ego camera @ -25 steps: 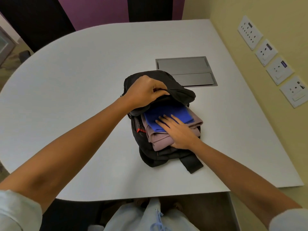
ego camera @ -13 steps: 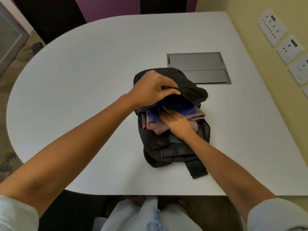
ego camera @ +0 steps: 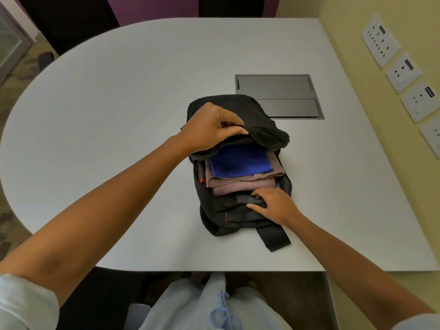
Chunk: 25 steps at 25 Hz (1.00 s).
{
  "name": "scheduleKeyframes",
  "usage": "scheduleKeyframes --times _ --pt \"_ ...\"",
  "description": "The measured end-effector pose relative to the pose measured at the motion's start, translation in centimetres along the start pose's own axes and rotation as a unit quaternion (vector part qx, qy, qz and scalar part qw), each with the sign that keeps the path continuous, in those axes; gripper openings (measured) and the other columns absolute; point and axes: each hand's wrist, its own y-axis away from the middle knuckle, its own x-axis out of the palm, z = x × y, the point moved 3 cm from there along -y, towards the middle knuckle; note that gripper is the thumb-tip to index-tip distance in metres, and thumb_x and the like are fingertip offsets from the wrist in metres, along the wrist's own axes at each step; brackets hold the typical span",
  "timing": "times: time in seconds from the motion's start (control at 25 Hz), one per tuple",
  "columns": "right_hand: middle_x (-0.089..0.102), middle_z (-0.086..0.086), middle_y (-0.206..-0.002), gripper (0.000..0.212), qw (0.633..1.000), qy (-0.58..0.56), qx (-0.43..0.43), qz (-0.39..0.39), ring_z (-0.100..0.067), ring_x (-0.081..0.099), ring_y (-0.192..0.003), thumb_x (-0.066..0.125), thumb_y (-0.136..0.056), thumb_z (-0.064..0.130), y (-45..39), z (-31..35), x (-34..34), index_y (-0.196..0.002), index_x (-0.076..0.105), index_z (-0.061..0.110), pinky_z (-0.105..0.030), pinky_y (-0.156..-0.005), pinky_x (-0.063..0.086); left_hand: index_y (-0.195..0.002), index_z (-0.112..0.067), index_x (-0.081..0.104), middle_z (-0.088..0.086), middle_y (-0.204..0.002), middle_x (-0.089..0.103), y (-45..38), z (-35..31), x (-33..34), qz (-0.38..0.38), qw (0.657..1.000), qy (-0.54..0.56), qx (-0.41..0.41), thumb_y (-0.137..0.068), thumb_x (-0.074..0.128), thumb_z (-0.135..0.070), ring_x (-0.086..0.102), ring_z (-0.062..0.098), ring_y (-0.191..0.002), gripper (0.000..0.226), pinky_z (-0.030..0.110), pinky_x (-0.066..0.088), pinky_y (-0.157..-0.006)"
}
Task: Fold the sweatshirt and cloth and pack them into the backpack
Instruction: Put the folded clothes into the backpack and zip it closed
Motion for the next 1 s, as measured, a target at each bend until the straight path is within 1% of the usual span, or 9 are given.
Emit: scheduleKeyframes --times 0.12,0.24,0.36,0.48,0.6,0.72,0.84,0.92,1.0 --pt "0.071 0.006 -0.096 0.064 0.996 0.057 0.024 0.069 -0.018 0.064 -0.092 0.028 -0.091 0.074 0.8 -1.9 0.0 -0.112 0.067 0.028 -0.035 -0.092 0.047 -0.105 -0.019 0.079 -0.013 -0.092 0.074 0.4 0.2 0.3 -0.012 1.0 -0.001 -0.023 -0.091 0.07 -0.034 0.069 0.004 -0.081 0.022 0.022 0.058 -0.079" --pt "0.071 -0.001 -0.086 0.065 0.993 0.063 -0.012 0.098 -0.025 0.063 -0.081 0.025 -0.092 0.073 1.9 -3.1 -1.6 -0.109 0.066 0.025 -0.036 -0.077 0.051 -0.105 -0.02 0.079 -0.005 -0.096 0.077 0.6 0.4 0.4 -0.032 0.998 0.002 -0.056 -0.09 0.071 -0.037 0.07 0.008 -0.084 0.024 0.03 0.059 -0.081" --pt "0.067 0.003 -0.072 0.055 0.993 0.053 -0.099 -0.04 -0.019 0.054 -0.06 0.028 -0.098 0.063 2.3 -1.0 -5.0 -0.083 0.061 0.022 -0.03 -0.063 0.046 -0.101 -0.022 0.08 -0.01 -0.092 0.076 1.1 0.1 0.7 -0.024 0.997 0.02 -0.065 -0.089 0.072 -0.036 0.07 0.005 -0.083 0.02 0.025 0.058 -0.08" --pt "0.067 0.007 -0.072 0.038 0.975 0.041 -0.174 -0.128 -0.015 0.054 -0.059 0.044 -0.1 0.046 1.9 2.0 -6.0 -0.081 0.066 0.021 -0.024 -0.067 0.041 -0.098 -0.022 0.08 -0.016 -0.087 0.073 1.7 -0.3 0.9 -0.003 0.997 0.046 -0.067 -0.088 0.075 -0.031 0.069 0.0 -0.083 0.014 0.013 0.054 -0.075" --pt "0.068 0.005 -0.084 0.034 0.969 0.021 -0.199 -0.147 -0.015 0.059 -0.073 0.047 -0.1 0.042 1.1 4.1 -6.1 -0.087 0.069 0.019 -0.028 -0.075 0.046 -0.1 -0.021 0.079 -0.017 -0.087 0.072 2.7 0.4 0.7 0.017 0.994 0.058 -0.091 -0.088 0.074 -0.031 0.069 -0.001 -0.084 0.015 0.012 0.054 -0.074" --pt "0.062 0.0 -0.129 0.045 0.986 -0.05 -0.099 -0.124 -0.016 0.057 -0.116 0.05 -0.098 0.047 -1.2 5.0 -6.2 -0.129 0.06 0.017 -0.031 -0.103 0.043 -0.101 -0.023 0.079 -0.019 -0.089 0.071 3.5 0.5 1.1 0.038 0.994 0.046 -0.09 -0.09 0.072 -0.032 0.069 -0.001 -0.085 0.016 0.014 0.055 -0.076" --pt "0.023 0.0 -0.164 0.074 0.997 0.032 -0.075 -0.001 -0.02 0.019 -0.151 0.04 -0.098 0.059 -2.9 5.4 -2.9 -0.158 0.022 0.02 -0.035 -0.122 0.015 -0.1 -0.022 0.079 -0.011 -0.092 0.075 3.5 0.3 1.0 -0.006 0.994 0.048 -0.094 -0.09 0.072 -0.033 0.07 0.004 -0.085 0.017 0.023 0.059 -0.079" --pt "0.007 0.0 -0.167 0.077 0.992 0.08 -0.082 0.059 -0.022 0.001 -0.154 0.028 -0.098 0.062 -2.9 5.1 -0.5 -0.16 0.007 0.021 -0.04 -0.124 0.008 -0.101 -0.021 0.079 -0.008 -0.093 0.076 3.6 0.4 0.7 -0.025 0.993 0.042 -0.109 -0.09 0.072 -0.034 0.07 0.006 -0.085 0.018 0.029 0.06 -0.08" --pt "0.003 0.001 -0.167 0.078 0.99 0.078 -0.072 0.088 -0.022 -0.004 -0.154 0.018 -0.096 0.064 -2.8 4.6 0.7 -0.159 0.002 0.021 -0.042 -0.125 0.007 -0.1 -0.021 0.08 -0.008 -0.092 0.076 3.9 0.3 0.8 -0.02 0.992 0.048 -0.114 -0.09 0.072 -0.032 0.07 0.006 -0.084 0.016 0.029 0.06 -0.08"
